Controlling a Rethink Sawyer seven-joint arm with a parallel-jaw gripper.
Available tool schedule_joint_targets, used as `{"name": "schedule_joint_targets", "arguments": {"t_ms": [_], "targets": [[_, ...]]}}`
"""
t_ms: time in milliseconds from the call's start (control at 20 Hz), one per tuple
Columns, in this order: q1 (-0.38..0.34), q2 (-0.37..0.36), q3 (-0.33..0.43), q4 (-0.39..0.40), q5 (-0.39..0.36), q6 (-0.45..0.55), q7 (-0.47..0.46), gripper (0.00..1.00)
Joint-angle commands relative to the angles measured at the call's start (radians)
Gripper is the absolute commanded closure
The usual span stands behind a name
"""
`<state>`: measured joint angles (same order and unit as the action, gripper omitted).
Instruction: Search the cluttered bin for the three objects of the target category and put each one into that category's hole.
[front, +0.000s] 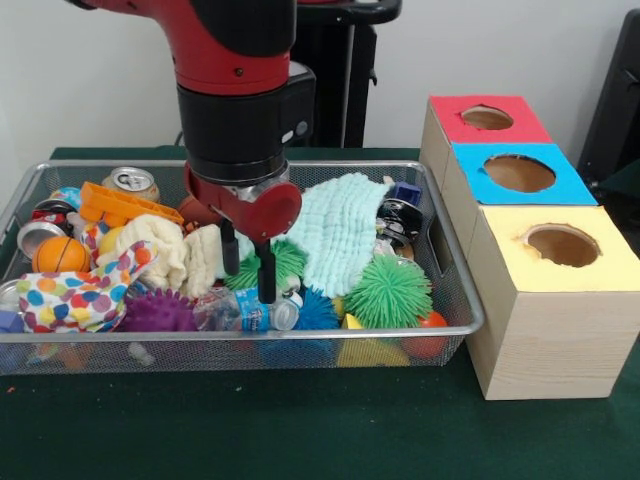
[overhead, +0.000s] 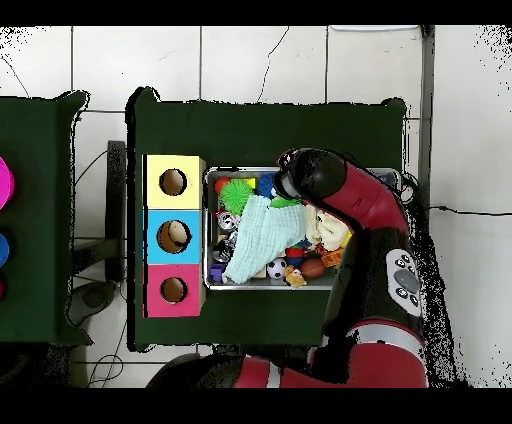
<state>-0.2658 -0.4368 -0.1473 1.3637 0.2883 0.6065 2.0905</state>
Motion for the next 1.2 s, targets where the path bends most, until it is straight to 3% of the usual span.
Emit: {"name": "schedule_joint_targets", "arguments": {"t_ms": [50,450,1200], "targets": [[-0.023,0.047,0.080,0.059,0.028,-0.030,0.143,0.00],[-0.054,0.120,0.132,0.033,0.034,-0.100,0.118,0.00],[-0.041,0.126,0.146,0.098,0.029,-0.209,0.151,0.00]]}}
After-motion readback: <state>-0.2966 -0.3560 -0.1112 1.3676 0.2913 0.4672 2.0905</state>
